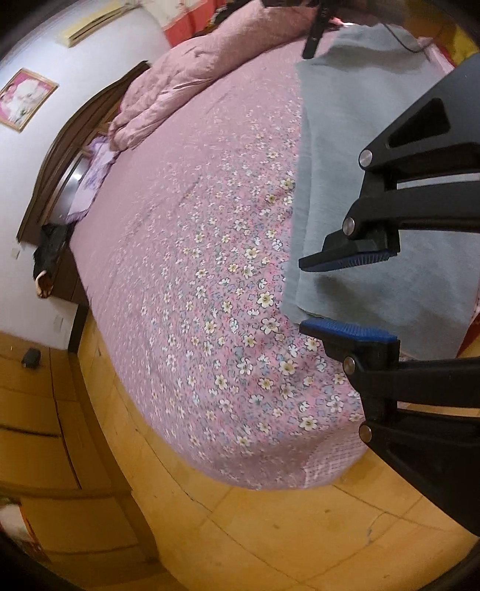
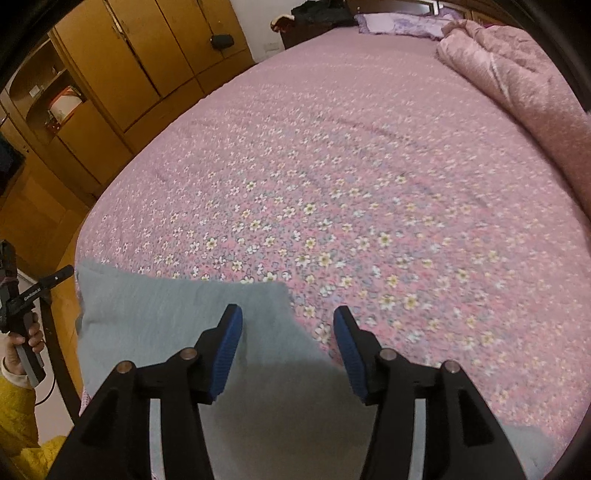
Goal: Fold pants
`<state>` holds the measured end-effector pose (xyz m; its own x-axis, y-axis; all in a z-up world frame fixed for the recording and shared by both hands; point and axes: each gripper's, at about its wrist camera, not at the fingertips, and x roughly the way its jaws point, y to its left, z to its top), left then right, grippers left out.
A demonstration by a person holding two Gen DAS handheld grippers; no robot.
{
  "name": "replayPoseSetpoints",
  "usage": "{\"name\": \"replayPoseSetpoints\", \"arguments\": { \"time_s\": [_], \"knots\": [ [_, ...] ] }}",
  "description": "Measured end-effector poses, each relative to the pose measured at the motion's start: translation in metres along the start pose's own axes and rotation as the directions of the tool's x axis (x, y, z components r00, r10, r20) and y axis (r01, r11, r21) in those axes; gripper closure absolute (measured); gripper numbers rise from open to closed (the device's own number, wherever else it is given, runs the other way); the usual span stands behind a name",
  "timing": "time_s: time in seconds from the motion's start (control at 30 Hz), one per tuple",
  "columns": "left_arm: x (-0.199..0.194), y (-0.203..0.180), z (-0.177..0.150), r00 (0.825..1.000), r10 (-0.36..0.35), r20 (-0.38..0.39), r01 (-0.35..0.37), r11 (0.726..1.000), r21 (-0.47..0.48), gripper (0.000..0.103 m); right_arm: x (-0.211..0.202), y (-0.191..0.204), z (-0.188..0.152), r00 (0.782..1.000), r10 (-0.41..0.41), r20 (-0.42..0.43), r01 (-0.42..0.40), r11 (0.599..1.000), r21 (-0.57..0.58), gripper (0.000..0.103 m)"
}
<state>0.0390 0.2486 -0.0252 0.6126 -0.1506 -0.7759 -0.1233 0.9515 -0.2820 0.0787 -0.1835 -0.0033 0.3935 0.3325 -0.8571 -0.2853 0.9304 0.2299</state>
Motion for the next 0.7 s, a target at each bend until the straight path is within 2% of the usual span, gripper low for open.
{"name": "replayPoseSetpoints", "arguments": {
  "time_s": [0.23, 0.57, 0.6, 0.63, 0.7],
  "knots": [
    [0.018, 0.0, -0.004, 0.998, -0.021, -0.056, 0.022, 1.0, 0.012, 0.081, 0.02, 0.008, -0.001, 0.999, -0.015, -0.049, 0.013, 0.999, -0.032, 0.049],
    [0.021, -0.007, -0.009, 1.0, -0.001, -0.017, 0.002, 0.999, 0.053, 0.081, 0.031, 0.013, 0.005, 0.999, -0.016, -0.039, 0.014, 0.999, -0.044, 0.049],
    [0.02, -0.008, -0.01, 1.0, -0.001, -0.01, 0.001, 0.999, 0.051, 0.084, 0.031, 0.013, 0.006, 0.999, -0.013, -0.034, 0.011, 0.999, -0.041, 0.049],
    [0.02, -0.008, -0.01, 1.0, 0.0, 0.001, 0.0, 0.999, 0.051, 0.099, 0.032, 0.014, 0.006, 1.0, -0.01, -0.029, 0.008, 0.999, -0.039, 0.049],
    [0.014, -0.01, -0.011, 1.0, -0.009, 0.023, 0.008, 0.999, 0.044, 0.103, 0.035, 0.016, 0.007, 1.0, -0.006, -0.021, 0.005, 0.999, -0.037, 0.049]
  ]
}}
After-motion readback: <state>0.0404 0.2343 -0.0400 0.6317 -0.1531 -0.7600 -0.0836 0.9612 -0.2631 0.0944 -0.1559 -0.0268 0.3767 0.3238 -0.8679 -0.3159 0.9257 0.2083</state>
